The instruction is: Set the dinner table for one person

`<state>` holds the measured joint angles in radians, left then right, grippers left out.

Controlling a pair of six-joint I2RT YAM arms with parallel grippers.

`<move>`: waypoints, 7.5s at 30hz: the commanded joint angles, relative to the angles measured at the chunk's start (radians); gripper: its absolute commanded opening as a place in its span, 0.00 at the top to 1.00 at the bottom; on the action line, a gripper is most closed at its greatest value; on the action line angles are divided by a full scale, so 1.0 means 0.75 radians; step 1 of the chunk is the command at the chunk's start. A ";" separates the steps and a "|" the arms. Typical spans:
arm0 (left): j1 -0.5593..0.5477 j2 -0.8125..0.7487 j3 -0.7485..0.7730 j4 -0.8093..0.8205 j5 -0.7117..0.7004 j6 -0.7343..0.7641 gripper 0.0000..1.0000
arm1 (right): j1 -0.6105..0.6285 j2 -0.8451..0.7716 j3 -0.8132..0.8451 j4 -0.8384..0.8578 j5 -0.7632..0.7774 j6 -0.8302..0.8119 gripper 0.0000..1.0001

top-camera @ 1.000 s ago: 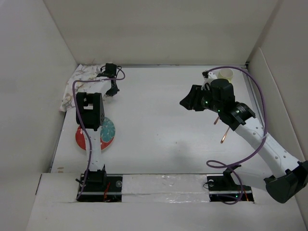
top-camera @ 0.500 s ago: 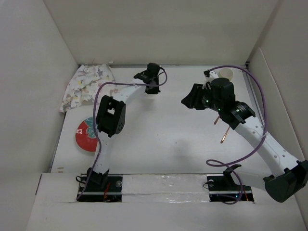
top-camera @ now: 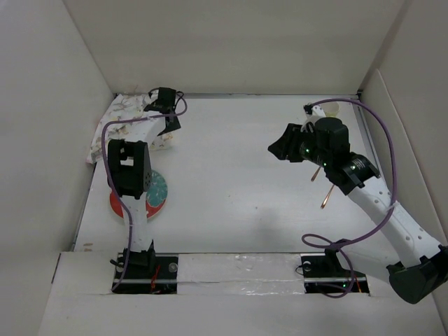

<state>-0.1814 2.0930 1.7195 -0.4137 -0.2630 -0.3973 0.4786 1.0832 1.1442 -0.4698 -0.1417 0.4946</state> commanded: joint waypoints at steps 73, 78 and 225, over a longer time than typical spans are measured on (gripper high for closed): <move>-0.138 0.008 -0.015 -0.015 0.283 0.164 1.00 | -0.008 -0.015 0.002 0.017 0.072 0.028 0.56; -0.386 0.021 0.171 -0.041 0.343 0.176 1.00 | -0.033 -0.011 -0.012 -0.008 0.181 0.081 0.94; 0.528 -0.369 -0.744 0.576 1.005 -0.325 1.00 | -0.589 0.822 0.064 0.219 -0.036 0.265 1.00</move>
<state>0.2111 1.8282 1.1446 0.0544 0.5228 -0.7456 0.0463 1.7134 1.2049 -0.3290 -0.1654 0.6991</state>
